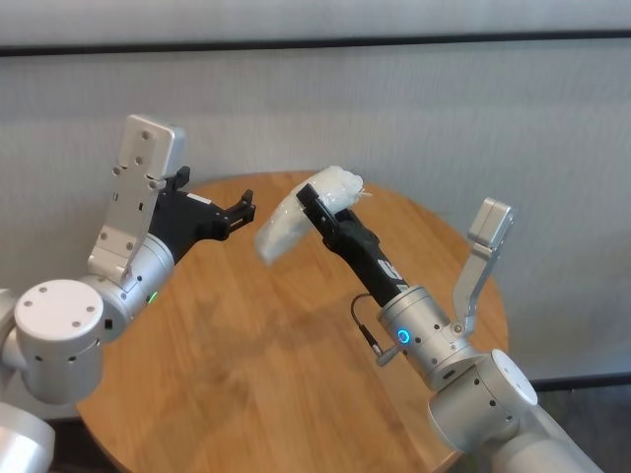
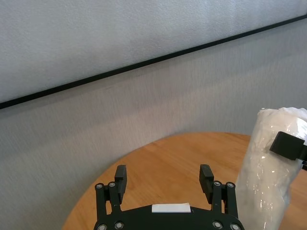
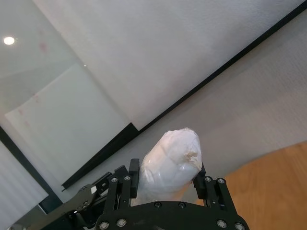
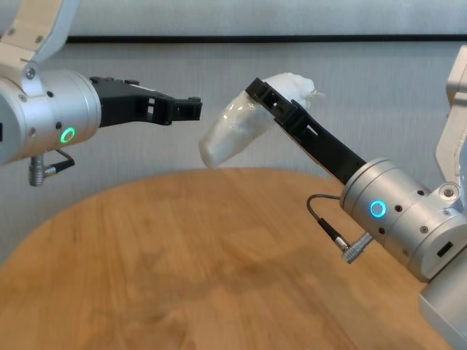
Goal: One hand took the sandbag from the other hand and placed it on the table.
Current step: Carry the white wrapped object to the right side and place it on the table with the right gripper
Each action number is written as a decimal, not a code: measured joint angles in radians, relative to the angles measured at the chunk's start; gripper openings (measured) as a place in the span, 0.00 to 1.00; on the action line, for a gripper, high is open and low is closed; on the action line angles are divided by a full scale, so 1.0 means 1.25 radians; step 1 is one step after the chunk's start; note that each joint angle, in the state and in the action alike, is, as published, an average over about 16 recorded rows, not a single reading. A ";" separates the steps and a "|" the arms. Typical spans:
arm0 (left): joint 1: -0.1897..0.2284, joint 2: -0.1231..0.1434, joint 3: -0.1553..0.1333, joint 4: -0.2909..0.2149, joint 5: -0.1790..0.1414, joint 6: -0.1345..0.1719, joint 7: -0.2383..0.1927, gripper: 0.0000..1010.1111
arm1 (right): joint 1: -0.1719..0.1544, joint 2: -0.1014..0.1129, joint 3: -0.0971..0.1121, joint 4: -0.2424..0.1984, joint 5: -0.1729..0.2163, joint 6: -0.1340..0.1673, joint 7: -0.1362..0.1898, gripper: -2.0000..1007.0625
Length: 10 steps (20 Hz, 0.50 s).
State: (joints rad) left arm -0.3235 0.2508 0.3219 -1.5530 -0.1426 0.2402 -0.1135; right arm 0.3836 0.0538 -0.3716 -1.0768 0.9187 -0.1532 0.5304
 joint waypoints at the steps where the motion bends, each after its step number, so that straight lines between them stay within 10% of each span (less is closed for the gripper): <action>1: -0.001 -0.001 0.001 0.001 0.002 0.002 0.001 0.99 | -0.001 0.002 0.000 -0.004 -0.002 0.002 -0.004 0.66; 10: 0.000 0.004 0.001 0.000 -0.002 -0.003 -0.003 0.99 | -0.025 0.029 0.002 -0.061 -0.030 0.037 -0.071 0.66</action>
State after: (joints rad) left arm -0.3231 0.2553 0.3226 -1.5536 -0.1456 0.2363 -0.1173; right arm 0.3523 0.0897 -0.3694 -1.1531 0.8813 -0.1071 0.4413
